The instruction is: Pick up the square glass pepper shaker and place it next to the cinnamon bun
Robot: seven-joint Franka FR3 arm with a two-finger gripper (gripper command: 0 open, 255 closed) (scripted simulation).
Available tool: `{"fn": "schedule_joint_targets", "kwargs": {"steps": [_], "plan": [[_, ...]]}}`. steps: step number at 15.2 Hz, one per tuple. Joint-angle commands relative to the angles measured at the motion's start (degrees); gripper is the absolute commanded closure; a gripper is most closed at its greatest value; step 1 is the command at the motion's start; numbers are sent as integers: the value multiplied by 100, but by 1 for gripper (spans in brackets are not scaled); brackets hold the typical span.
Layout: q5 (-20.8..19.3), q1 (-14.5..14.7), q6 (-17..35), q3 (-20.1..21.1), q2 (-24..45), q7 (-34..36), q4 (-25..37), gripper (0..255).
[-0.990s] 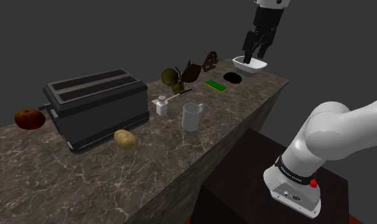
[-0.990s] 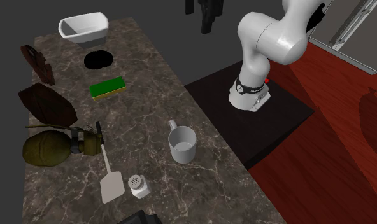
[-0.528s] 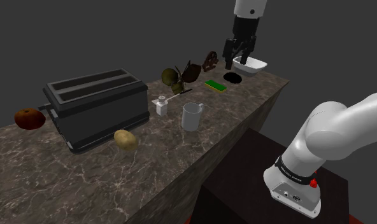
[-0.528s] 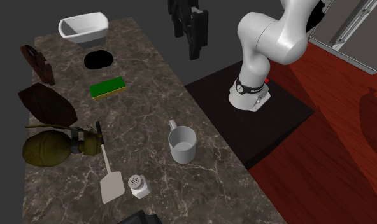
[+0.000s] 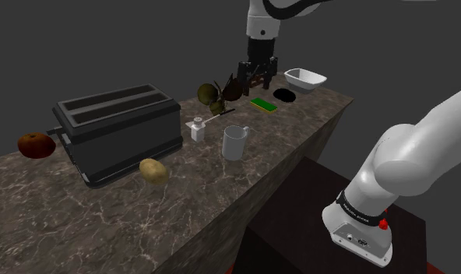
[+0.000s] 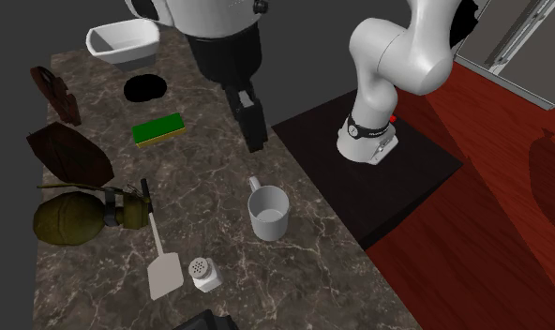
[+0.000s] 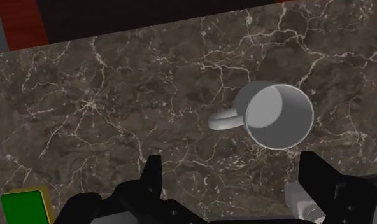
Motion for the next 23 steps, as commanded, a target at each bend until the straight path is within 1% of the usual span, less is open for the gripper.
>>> {"fn": "schedule_joint_targets", "kwargs": {"steps": [1, 6, 10, 14, 18, 19, 23], "plan": [[20, 20, 179, 77, 442, 147, 204, 0], [8, 85, 456, 227, 1558, 493, 893, 0], [-41, 164, 567, 302, 2476, 754, 1581, 0], [-104, 272, 570, 339, 3422, 991, 2407, 0], [-164, 408, 451, 344, 4412, 1195, 3404, 0], [-172, 432, 420, 341, 4571, 1223, 3578, 0], [-176, 435, 717, 337, 4599, 1226, 3309, 0]]}}
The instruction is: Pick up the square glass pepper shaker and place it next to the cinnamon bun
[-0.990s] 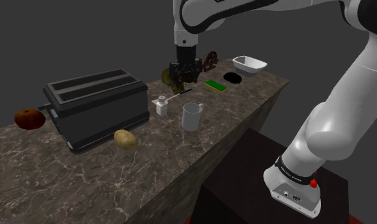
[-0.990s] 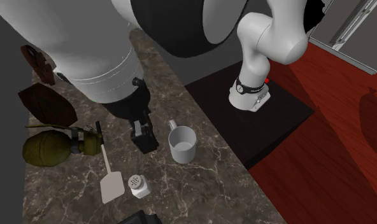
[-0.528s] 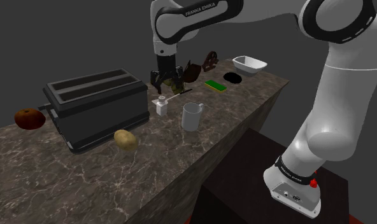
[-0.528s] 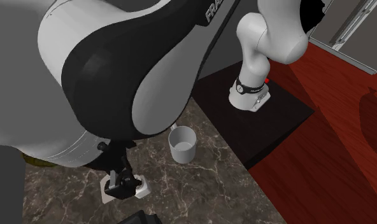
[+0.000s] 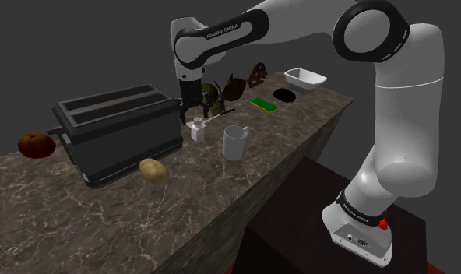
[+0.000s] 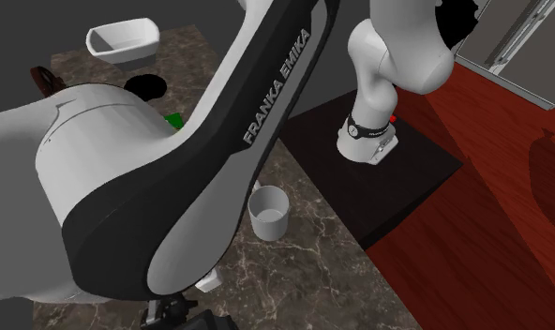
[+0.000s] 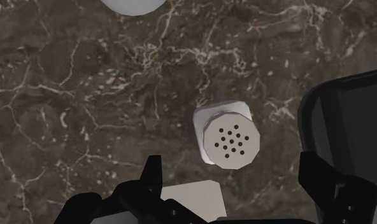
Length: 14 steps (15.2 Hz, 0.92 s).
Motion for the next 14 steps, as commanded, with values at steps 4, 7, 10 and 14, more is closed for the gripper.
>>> {"fn": "schedule_joint_targets", "kwargs": {"steps": [4, 7, 10, 14], "plan": [[-10, 10, 338, -3, 67, 14, -270, 0], [-10, 10, 338, -3, 69, 14, -268, 0], [-10, 10, 338, -3, 69, 14, -268, 0], [-10, 10, 338, -3, 69, 14, -268, 255]]}}
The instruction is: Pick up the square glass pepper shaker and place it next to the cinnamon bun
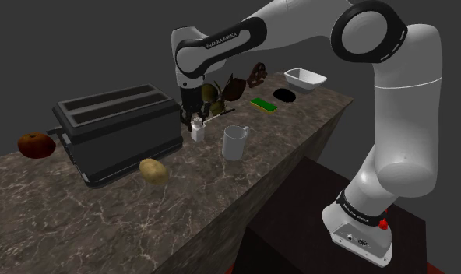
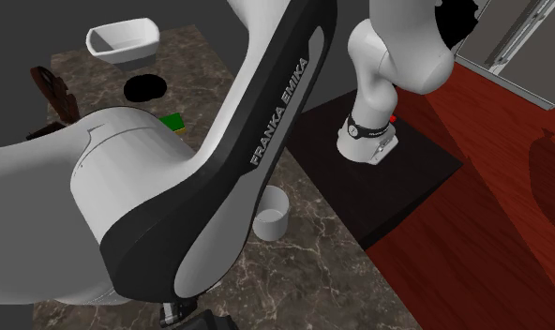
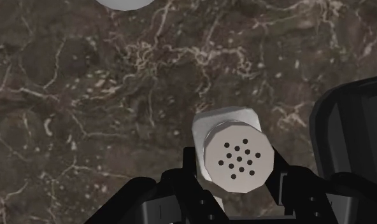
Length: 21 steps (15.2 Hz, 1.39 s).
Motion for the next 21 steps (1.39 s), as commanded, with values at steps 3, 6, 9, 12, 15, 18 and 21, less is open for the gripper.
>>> {"fn": "schedule_joint_targets", "kwargs": {"steps": [3, 6, 9, 12, 15, 18, 21], "plan": [[0, 0, -1, 0, 0, 0, -2, 255], [0, 0, -1, 0, 0, 0, -1, 255], [10, -3, -126, 5, -63, 0, 61, 255], [23, -7, -317, 13, -148, 1, 168, 255], [35, -9, -513, 19, -226, 2, 287, 255], [45, -11, -713, 25, -293, 5, 420, 255], [54, -12, -917, 31, -351, 8, 568, 255]]}}
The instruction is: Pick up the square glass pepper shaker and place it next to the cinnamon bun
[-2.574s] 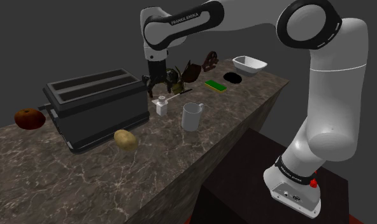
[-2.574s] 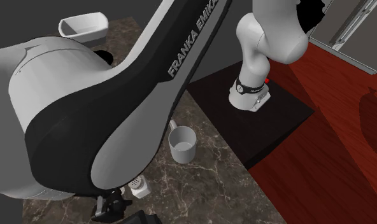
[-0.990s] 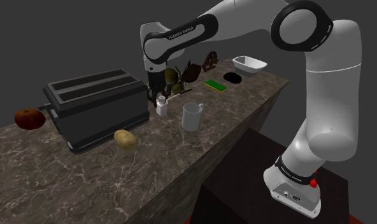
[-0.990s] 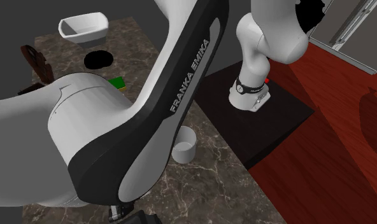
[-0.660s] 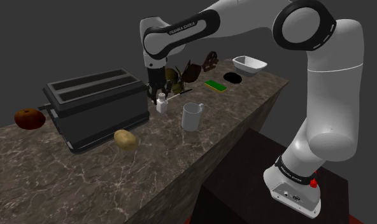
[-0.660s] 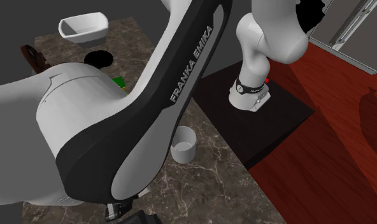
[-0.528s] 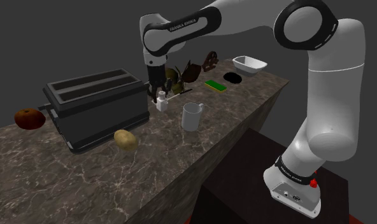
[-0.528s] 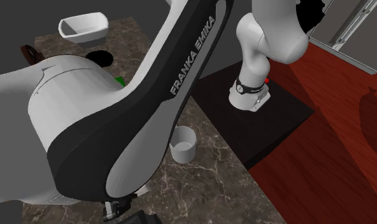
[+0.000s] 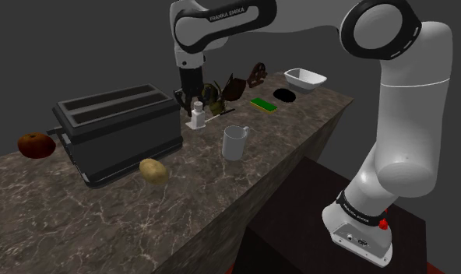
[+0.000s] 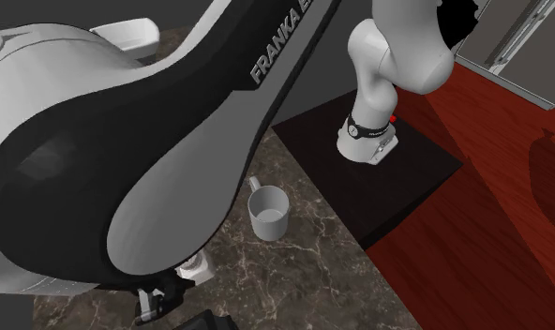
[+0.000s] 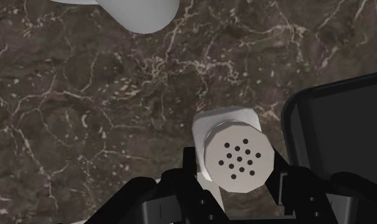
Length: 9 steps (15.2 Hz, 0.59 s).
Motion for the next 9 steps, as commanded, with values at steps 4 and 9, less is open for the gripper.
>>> {"fn": "schedule_joint_targets", "kwargs": {"steps": [4, 9], "plan": [[12, 0, -361, 7, -73, 5, 287, 255], [20, 5, -724, 13, -119, 16, 604, 255]]}}
